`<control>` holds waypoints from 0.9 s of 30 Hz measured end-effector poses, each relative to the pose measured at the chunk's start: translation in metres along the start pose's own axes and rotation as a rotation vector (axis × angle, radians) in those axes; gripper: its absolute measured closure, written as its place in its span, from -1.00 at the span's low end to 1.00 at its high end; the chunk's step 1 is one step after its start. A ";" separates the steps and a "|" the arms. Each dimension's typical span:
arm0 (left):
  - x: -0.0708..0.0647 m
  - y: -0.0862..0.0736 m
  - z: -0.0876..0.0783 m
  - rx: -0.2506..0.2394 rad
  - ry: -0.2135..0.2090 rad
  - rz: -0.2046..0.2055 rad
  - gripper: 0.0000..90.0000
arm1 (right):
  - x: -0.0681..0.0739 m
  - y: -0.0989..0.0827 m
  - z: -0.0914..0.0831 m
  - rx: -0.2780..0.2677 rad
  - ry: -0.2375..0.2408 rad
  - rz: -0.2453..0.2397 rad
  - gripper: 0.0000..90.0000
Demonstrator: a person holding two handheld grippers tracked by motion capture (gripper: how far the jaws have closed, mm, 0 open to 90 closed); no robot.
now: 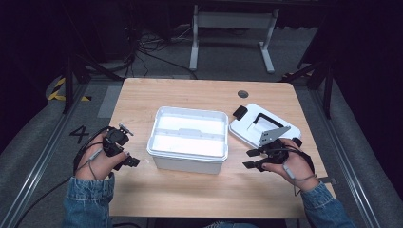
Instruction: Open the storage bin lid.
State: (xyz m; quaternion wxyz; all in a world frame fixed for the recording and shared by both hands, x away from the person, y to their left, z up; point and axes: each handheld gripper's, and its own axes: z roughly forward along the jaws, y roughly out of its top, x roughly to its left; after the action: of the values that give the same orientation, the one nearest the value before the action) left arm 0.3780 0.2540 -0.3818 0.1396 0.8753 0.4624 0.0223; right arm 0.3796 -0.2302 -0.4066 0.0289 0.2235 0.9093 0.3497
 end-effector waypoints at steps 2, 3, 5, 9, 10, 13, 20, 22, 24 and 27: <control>0.000 0.000 0.000 -0.005 -0.005 -0.004 -0.59 | 0.001 -0.002 0.005 0.007 -0.002 -0.001 0.10; 0.000 0.000 0.000 -0.003 -0.006 -0.007 -0.59 | 0.001 -0.004 0.008 0.012 -0.001 0.000 0.10; 0.000 0.000 0.001 0.000 -0.007 -0.006 -0.59 | 0.002 -0.005 0.013 0.016 0.000 -0.004 0.10; 0.000 0.001 0.003 0.000 -0.008 -0.009 -0.59 | 0.003 -0.010 0.024 0.012 0.016 -0.006 0.08; 0.000 0.001 0.002 0.003 -0.007 -0.008 -0.59 | 0.003 -0.011 0.027 0.009 0.017 -0.011 0.08; 0.000 0.002 0.002 0.001 -0.009 -0.008 -0.59 | 0.005 -0.014 0.035 0.001 0.017 -0.027 0.08; -0.001 0.001 0.003 0.001 -0.008 -0.003 -0.59 | 0.005 -0.024 0.047 -0.002 0.010 -0.033 0.05; -0.002 0.001 0.004 -0.007 -0.005 0.000 -0.59 | 0.005 -0.026 0.049 -0.007 0.005 -0.035 0.05; -0.002 0.001 0.004 -0.007 -0.002 -0.002 -0.59 | 0.006 -0.028 0.051 -0.008 0.006 -0.038 0.04; -0.002 0.001 0.003 -0.005 0.002 0.008 -0.58 | 0.007 -0.029 0.053 -0.009 0.005 -0.044 0.04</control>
State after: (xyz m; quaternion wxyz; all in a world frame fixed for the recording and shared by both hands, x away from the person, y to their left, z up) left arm 0.3785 0.2510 -0.3846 0.1411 0.8768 0.4591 0.0246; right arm 0.3735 -0.2132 -0.4644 0.0351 0.2023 0.9126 0.3537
